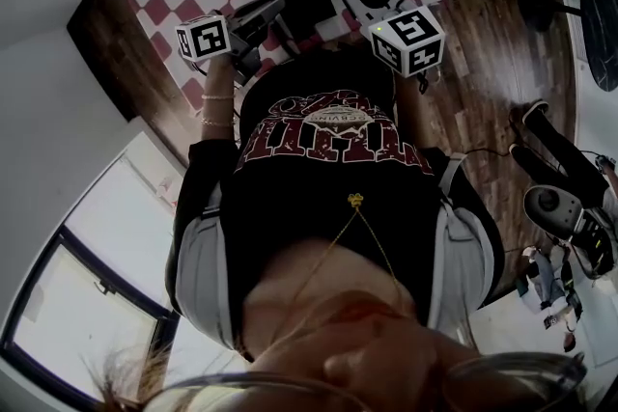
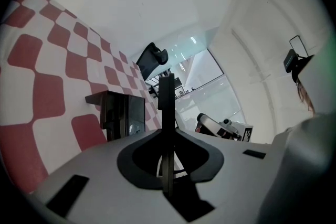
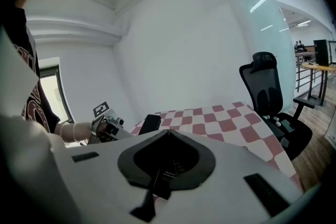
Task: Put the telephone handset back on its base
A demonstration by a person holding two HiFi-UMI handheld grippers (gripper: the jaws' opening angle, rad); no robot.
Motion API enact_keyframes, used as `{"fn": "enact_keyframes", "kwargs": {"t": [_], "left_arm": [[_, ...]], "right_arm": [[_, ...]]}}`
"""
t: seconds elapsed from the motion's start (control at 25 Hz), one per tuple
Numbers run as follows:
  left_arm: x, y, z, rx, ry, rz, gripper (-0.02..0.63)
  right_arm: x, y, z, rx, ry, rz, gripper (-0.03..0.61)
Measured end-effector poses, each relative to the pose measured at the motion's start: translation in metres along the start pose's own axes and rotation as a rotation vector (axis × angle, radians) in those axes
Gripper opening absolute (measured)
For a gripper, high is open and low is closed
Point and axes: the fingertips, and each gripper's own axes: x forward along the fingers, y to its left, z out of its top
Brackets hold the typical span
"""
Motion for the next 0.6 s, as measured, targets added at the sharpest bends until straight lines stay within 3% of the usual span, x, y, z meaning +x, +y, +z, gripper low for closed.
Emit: {"fn": "enact_keyframes", "kwargs": {"t": [0.6], "left_arm": [[0.003,0.022,-0.007,-0.036,0.042,0.015,0.075]], "right_arm": [[0.002,-0.003,-0.004,0.029,-0.005,-0.030,0.020]]}}
